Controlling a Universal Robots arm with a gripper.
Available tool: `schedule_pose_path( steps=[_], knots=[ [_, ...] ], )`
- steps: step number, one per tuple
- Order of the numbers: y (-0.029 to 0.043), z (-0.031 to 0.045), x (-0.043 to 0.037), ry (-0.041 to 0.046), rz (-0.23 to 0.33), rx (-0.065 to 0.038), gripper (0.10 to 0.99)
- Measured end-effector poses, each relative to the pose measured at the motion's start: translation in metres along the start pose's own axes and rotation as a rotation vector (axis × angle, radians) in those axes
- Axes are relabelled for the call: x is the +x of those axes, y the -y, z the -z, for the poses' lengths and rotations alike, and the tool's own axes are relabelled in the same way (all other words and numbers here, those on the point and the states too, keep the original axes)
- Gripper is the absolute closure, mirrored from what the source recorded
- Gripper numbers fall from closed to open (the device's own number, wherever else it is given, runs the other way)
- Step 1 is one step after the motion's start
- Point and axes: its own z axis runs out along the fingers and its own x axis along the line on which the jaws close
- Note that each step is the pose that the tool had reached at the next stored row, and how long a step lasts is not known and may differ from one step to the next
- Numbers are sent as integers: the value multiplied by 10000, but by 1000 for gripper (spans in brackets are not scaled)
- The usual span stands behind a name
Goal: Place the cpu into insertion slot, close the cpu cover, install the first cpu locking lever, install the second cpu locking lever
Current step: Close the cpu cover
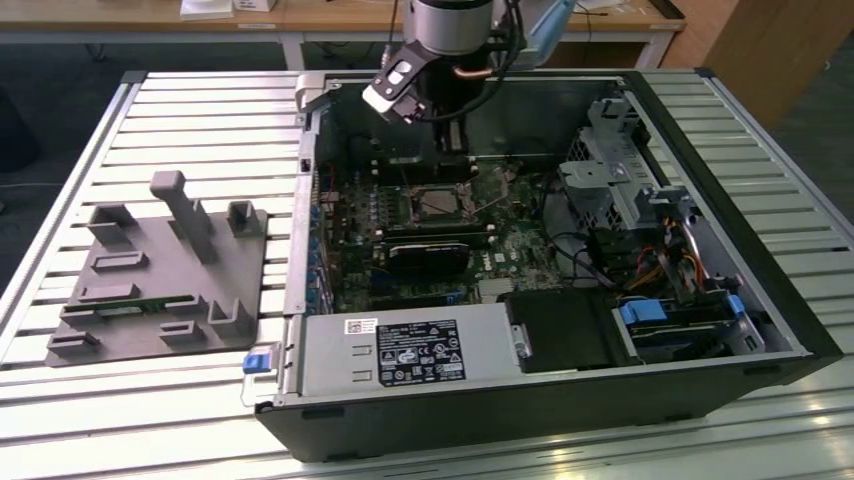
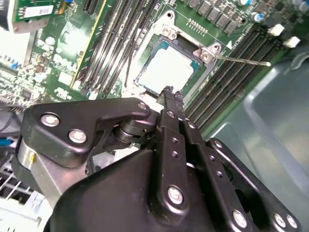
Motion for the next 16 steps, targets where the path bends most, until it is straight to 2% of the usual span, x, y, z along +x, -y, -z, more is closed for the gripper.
schedule_pose_path(
  steps=[3,5,7,11,13,15,16],
  knots=[
    [-5,102,-2,-15,0,0,980],
    [-8,140,-4,-50,-1,0,980],
    [-7,144,-19,-122,-6,-1,980],
    [-7,143,-91,-125,-5,0,980],
    [-16,141,-97,-126,-6,0,980],
    [-68,139,-97,-124,-7,5,980],
    [-162,134,-97,-124,-6,7,980]
  ],
)
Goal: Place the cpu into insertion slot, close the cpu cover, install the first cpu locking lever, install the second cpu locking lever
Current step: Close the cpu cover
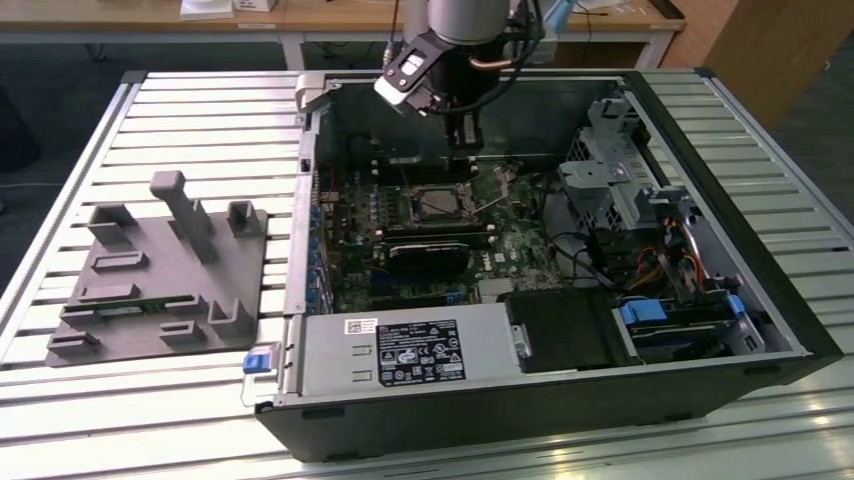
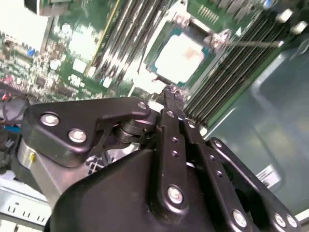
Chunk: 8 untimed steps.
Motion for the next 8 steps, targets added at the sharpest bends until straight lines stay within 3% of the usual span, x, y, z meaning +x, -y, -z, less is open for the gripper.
schedule_pose_path(
  steps=[8],
  knots=[
    [-149,-8,0,-1,1,0,980]
  ],
)
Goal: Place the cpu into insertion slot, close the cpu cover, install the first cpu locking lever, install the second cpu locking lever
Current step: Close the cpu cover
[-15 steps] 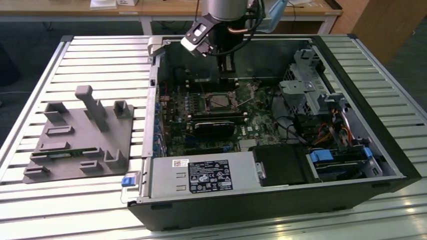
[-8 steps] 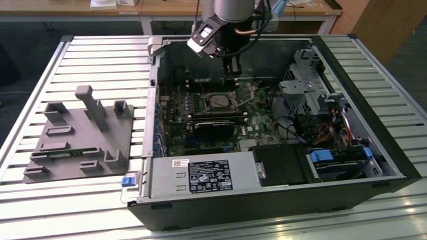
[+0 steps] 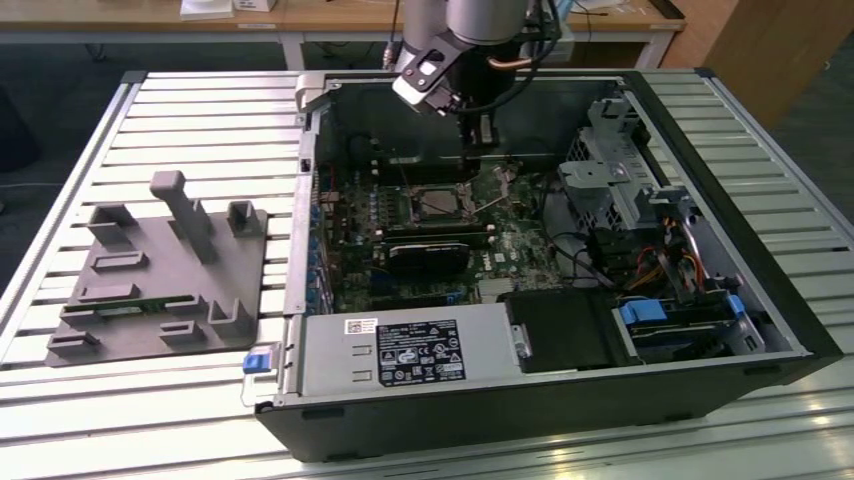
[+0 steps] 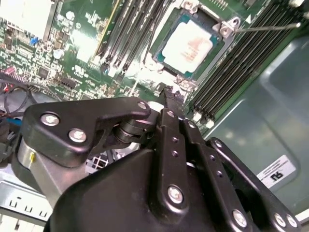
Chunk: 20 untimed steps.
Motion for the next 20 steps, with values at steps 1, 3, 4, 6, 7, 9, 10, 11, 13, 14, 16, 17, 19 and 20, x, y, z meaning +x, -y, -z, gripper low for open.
schedule_pose_path(
  steps=[1,3,4,6,7,9,10,11,13,14,16,17,19,20],
  knots=[
    [-12,0,0,0,0,0,980],
    [-36,-2,0,1,0,0,980],
    [-51,-3,0,2,0,1,980],
    [-96,-7,0,3,0,2,980],
    [-119,-12,1,1,0,3,980],
    [-156,-22,0,-15,-2,20,980],
    [-168,-31,1,-28,-1,33,980],
    [-179,-42,1,-29,-1,36,980],
    [-212,-69,1,-29,-1,53,980],
    [-225,-83,3,-29,-1,62,980],
    [-259,-109,6,-31,-1,89,980],
    [-274,-116,7,-30,13,97,980],
    [-301,-127,7,-35,121,99,980],
    [-312,-134,7,-38,178,99,980]
  ],
)
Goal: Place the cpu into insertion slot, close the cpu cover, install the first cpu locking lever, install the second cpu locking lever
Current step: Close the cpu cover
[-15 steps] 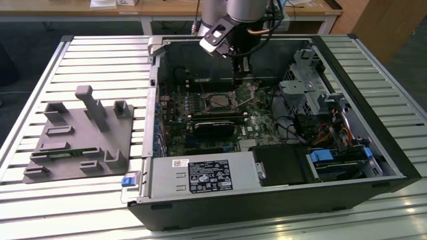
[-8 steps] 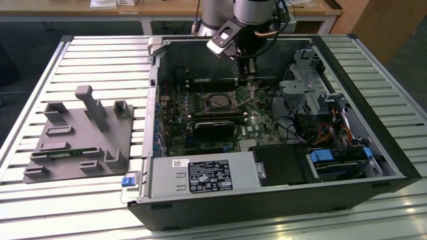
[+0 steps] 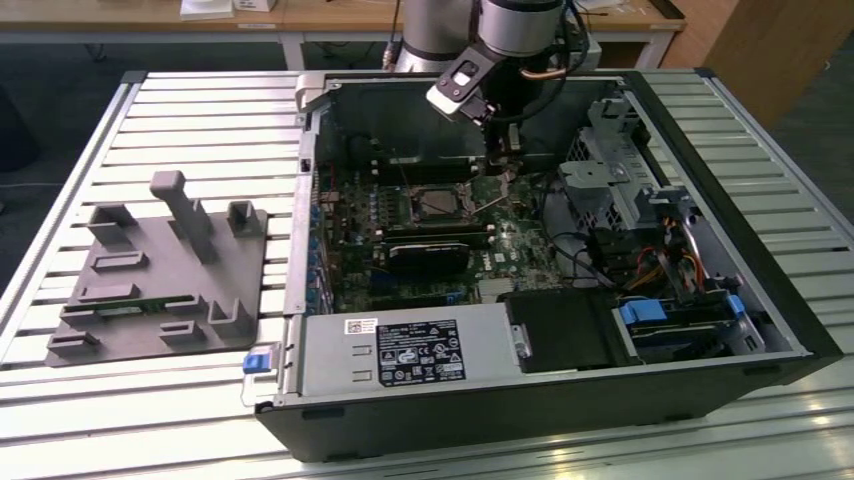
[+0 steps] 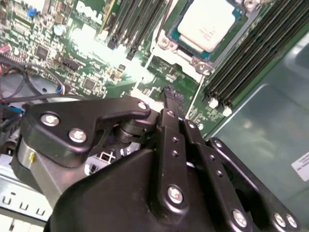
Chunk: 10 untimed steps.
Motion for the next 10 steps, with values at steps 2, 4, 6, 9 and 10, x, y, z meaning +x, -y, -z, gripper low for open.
schedule_pose_path(
  steps=[2,4,6,9,10],
  knots=[
    [-24,-17,2,-2,37,5,980],
    [-63,-29,9,0,37,16,980],
    [-92,-37,16,0,38,22,980],
    [-130,-47,34,15,37,34,980],
    [-144,-51,42,22,38,44,980]
  ],
)
